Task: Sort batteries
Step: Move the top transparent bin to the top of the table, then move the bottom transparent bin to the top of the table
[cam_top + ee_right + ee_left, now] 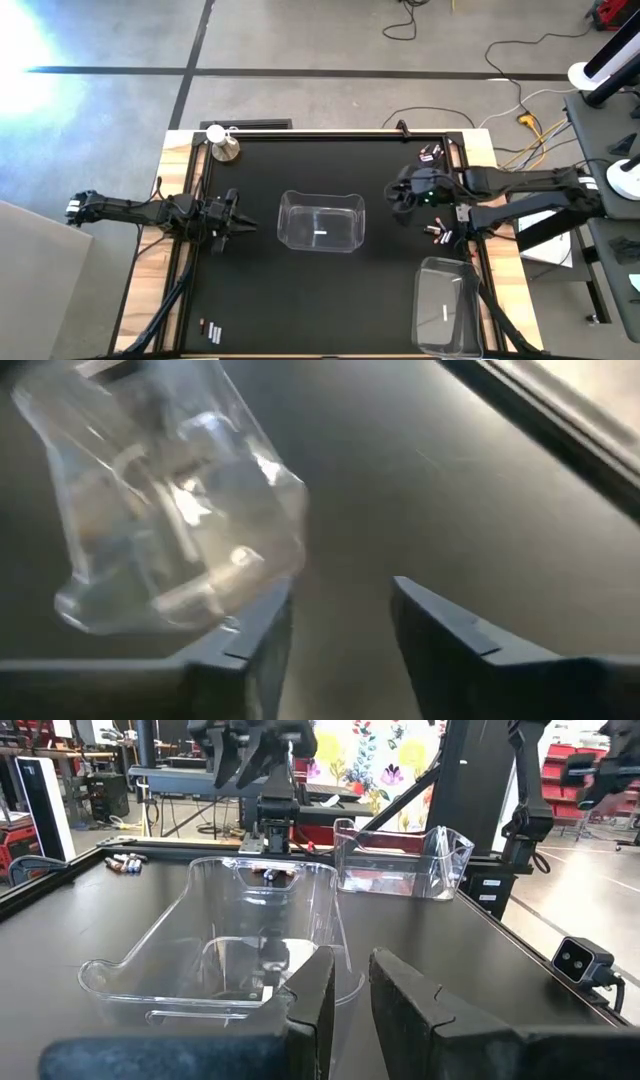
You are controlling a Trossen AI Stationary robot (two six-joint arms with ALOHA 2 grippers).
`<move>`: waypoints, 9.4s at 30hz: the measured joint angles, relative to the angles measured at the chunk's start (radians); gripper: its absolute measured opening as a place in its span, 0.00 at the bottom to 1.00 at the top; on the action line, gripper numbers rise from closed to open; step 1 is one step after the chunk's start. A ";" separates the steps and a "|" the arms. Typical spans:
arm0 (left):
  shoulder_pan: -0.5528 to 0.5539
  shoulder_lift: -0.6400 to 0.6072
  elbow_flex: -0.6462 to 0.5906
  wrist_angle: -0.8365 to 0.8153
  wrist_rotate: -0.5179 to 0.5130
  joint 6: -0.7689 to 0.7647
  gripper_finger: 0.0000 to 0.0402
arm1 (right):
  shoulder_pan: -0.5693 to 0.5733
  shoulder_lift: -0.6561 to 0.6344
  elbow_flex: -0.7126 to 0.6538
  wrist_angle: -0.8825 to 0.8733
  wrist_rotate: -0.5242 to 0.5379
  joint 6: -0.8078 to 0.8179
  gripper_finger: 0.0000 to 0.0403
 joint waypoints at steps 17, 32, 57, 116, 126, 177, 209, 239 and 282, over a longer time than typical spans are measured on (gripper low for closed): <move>0.001 0.034 0.036 0.265 -0.445 -0.499 0.12 | 0.072 0.256 0.360 -0.214 -0.074 0.146 0.55; 0.006 0.641 0.388 -0.084 -0.629 -0.940 0.19 | -0.106 0.240 0.426 -0.329 0.098 -0.320 0.72; 0.020 1.462 1.107 -1.027 -0.253 -1.412 0.39 | -0.125 0.064 0.391 -0.414 0.097 -0.370 0.74; 0.769 2.076 2.084 -1.324 0.078 0.753 0.00 | -0.083 0.235 0.331 -0.483 0.096 -0.064 0.68; 0.762 2.076 2.088 -1.311 0.033 0.773 0.00 | -0.082 0.235 0.331 -0.492 0.096 -0.074 0.72; 0.051 1.425 1.541 -0.592 0.002 -0.070 0.33 | 1.061 0.490 0.394 -0.453 -0.040 0.773 0.44; -0.198 1.369 1.420 -0.596 0.002 -0.225 0.33 | 1.150 1.000 0.641 -0.376 -0.267 1.019 0.53; -0.221 0.973 1.421 -0.605 0.326 -0.109 0.33 | 0.459 0.603 0.770 -0.721 -0.076 0.141 0.02; 0.175 0.669 1.421 -0.905 -0.124 0.158 0.33 | -0.102 0.880 0.503 -0.350 -0.152 -0.510 0.02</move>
